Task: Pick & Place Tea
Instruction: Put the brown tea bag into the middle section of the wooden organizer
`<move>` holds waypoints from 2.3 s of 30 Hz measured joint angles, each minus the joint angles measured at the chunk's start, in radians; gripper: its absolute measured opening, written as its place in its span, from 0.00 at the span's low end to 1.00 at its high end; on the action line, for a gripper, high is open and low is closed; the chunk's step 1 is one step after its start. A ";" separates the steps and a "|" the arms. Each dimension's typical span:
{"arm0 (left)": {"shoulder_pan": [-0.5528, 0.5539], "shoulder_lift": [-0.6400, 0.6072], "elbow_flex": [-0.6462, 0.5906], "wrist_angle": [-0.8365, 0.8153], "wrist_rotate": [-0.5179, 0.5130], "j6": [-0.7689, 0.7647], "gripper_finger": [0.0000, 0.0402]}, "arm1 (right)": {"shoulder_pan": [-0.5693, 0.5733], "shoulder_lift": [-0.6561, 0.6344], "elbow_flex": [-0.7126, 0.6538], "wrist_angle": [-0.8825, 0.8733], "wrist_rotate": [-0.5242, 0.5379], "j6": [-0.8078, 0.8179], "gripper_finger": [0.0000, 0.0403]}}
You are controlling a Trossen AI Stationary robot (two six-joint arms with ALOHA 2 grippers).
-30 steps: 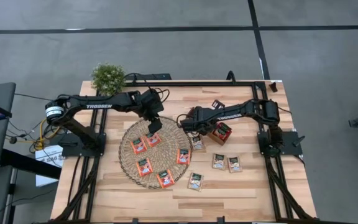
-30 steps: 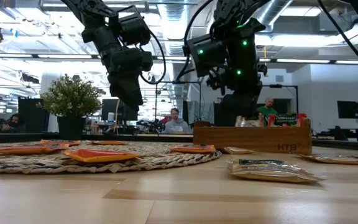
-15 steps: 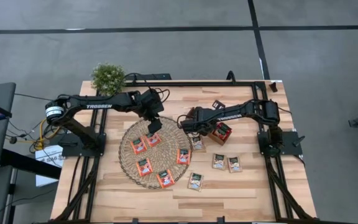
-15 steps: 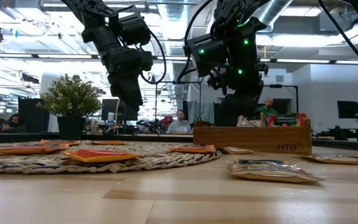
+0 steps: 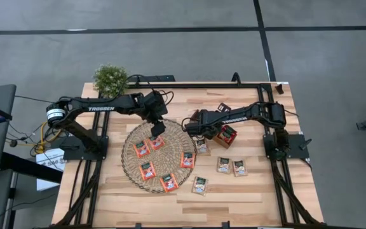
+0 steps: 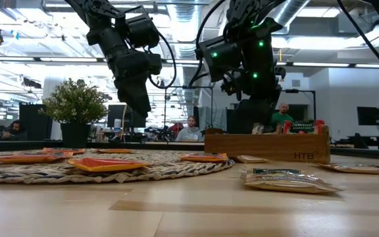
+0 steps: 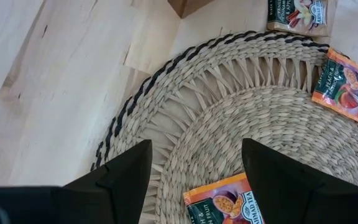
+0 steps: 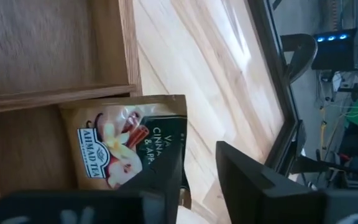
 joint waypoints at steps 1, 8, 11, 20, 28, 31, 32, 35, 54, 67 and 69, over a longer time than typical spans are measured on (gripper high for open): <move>0.000 0.000 0.000 0.000 0.000 0.001 0.60 | 0.001 0.000 0.005 -0.016 -0.001 0.002 0.24; 0.000 0.000 0.000 0.000 0.000 0.006 0.60 | 0.020 0.000 0.100 -0.160 0.044 0.020 0.25; 0.000 0.000 0.000 0.000 0.001 0.006 0.60 | 0.034 0.000 0.142 -0.190 0.082 0.028 0.25; 0.000 0.000 0.000 -0.006 0.003 -0.003 0.60 | 0.065 -0.001 0.150 -0.212 0.089 0.049 0.25; -0.002 0.000 0.000 -0.051 0.006 -0.033 0.60 | 0.127 -0.083 0.147 -0.234 0.017 0.078 0.25; -0.003 0.000 0.000 -0.060 0.028 -0.051 0.60 | 0.185 -0.149 0.147 -0.233 -0.068 0.075 0.25; -0.005 0.000 0.000 -0.061 0.036 -0.057 0.60 | 0.208 -0.174 0.147 -0.233 -0.099 0.075 0.25; -0.013 0.000 0.000 -0.061 0.042 -0.073 0.60 | 0.298 -0.244 0.142 -0.231 -0.181 0.072 0.25; -0.089 0.000 0.000 0.007 0.042 -0.221 0.60 | 0.743 -0.533 -0.374 0.113 -0.496 0.234 0.25; -0.141 0.000 0.000 0.006 0.041 -0.294 0.60 | 0.631 -0.530 -0.553 0.334 -0.524 -0.072 0.31; -0.146 0.000 0.000 0.006 0.041 -0.295 0.60 | 0.618 -0.530 -0.567 0.342 -0.525 -0.086 0.34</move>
